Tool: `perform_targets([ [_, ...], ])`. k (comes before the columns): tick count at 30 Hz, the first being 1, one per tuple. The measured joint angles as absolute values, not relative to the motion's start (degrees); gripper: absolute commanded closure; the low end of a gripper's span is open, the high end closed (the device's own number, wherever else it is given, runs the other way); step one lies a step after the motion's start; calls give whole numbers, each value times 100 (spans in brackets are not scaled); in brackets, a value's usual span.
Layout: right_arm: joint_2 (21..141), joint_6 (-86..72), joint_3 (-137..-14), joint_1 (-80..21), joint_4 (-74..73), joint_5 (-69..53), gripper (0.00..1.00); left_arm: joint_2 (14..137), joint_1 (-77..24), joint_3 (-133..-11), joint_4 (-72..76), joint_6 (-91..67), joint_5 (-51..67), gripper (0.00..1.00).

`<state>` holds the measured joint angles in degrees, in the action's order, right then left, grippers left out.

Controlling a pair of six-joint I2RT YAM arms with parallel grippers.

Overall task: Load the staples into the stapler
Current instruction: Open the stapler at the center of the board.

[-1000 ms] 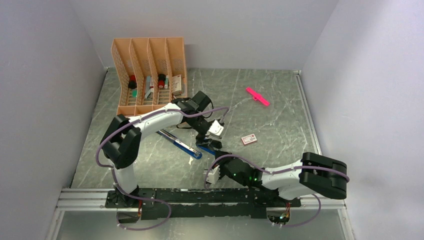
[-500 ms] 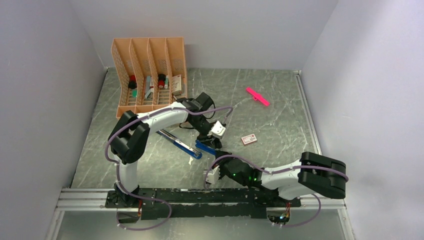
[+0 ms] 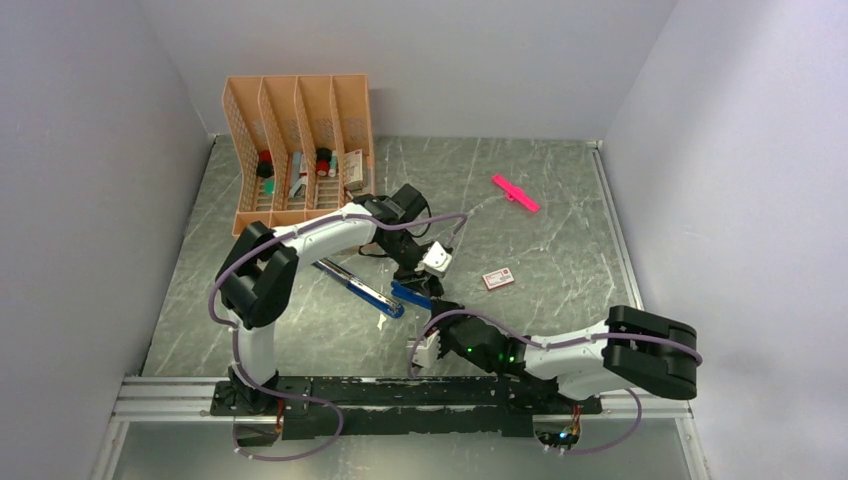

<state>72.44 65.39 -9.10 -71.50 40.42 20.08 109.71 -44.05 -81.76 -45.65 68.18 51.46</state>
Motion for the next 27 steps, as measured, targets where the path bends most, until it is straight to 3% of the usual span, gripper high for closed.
perform_targets([
  [10,6873,6265,-904,-7308,3701,2147,47,10833,-4403,-8162,-4429,6818,4993,92],
  [27,4727,5496,-963,-8530,2847,3310,50,10816,-4407,-7994,-4132,6718,4639,93],
])
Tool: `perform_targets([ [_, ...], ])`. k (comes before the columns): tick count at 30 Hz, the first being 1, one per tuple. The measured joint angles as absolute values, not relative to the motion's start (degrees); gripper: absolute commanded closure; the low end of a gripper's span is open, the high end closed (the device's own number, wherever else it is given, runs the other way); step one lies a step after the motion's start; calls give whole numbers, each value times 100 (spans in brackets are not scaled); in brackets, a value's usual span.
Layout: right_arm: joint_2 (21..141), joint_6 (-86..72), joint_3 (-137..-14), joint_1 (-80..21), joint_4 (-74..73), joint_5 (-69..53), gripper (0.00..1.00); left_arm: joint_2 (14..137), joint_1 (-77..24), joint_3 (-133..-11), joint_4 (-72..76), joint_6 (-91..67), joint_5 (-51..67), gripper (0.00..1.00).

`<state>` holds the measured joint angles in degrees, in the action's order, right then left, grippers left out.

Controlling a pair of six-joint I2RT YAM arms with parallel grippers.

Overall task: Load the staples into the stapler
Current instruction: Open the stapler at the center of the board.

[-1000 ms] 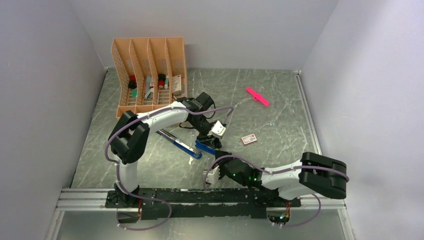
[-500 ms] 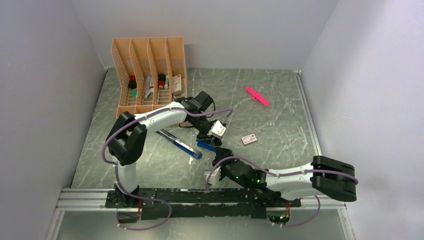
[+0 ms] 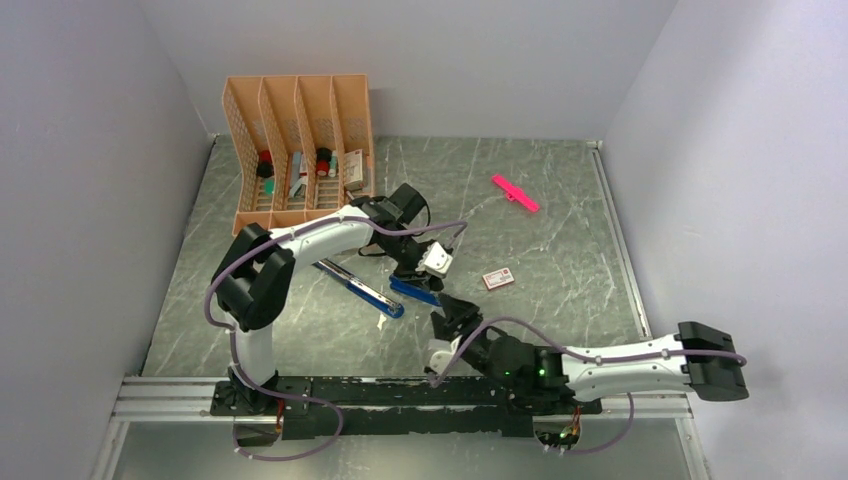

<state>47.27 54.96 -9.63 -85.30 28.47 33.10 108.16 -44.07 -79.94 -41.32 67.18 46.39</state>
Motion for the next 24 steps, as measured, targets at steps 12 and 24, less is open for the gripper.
perform_targets([
  [12,3946,1940,-1492,-7596,3411,5426,54,10350,-4342,-7131,-2679,5739,4451,93],
  [24,4971,-3378,-2163,-3970,1468,2880,49,10016,-4322,-6512,-1083,4294,3883,93],
])
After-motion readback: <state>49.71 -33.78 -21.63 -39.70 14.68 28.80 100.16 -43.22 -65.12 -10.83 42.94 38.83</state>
